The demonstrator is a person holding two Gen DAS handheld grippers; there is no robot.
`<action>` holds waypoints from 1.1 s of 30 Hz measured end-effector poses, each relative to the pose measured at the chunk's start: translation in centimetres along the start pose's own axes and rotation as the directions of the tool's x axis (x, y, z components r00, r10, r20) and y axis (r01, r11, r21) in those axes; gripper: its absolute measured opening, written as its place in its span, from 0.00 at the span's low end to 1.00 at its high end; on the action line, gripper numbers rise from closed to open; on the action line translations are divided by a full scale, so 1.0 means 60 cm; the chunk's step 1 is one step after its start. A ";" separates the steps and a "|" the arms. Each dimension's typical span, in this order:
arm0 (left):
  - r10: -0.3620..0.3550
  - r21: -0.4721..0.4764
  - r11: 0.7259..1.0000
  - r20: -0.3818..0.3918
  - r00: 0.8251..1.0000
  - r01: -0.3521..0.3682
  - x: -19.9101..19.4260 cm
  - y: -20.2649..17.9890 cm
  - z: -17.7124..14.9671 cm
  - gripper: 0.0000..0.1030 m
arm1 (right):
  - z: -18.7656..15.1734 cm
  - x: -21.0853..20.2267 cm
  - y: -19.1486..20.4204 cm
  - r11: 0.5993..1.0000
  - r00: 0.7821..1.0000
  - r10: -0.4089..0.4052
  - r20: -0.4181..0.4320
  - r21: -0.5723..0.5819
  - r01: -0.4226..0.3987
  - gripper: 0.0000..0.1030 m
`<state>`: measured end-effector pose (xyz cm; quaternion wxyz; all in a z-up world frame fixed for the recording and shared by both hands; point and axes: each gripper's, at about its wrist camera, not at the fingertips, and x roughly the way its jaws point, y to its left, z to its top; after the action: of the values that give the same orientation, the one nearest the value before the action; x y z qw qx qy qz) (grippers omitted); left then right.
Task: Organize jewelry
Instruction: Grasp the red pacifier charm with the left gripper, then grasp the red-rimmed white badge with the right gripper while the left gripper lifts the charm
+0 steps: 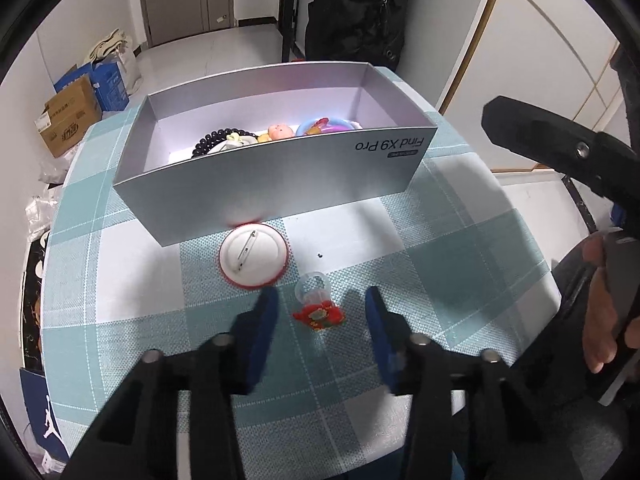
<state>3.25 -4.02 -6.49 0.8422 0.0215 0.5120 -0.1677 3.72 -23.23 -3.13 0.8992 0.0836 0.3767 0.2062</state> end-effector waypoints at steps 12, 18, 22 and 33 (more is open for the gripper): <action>-0.031 0.062 0.998 -0.005 1.000 0.031 -0.003 -0.018 -0.003 0.16 | -0.003 0.004 -0.002 1.000 1.000 -0.020 -0.012 0.001 0.020 0.99; -0.045 0.055 0.997 0.020 0.999 0.044 -0.021 -0.017 0.000 0.15 | -0.006 0.008 -0.005 0.999 0.999 -0.036 -0.026 0.004 0.036 0.99; -0.059 0.023 0.998 0.050 0.997 0.058 -0.034 0.000 0.002 0.15 | -0.008 0.012 -0.009 0.999 0.998 -0.044 -0.034 0.020 0.044 0.99; -0.094 -0.098 0.988 0.237 0.967 0.120 -0.119 0.054 0.017 0.16 | -0.021 0.026 0.003 0.999 0.995 -0.050 -0.092 0.008 0.051 0.99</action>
<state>2.09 0.72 -0.22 0.8858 -0.0728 0.4192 -0.1854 3.75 -22.41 -4.98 0.8854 0.0692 0.4208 0.1852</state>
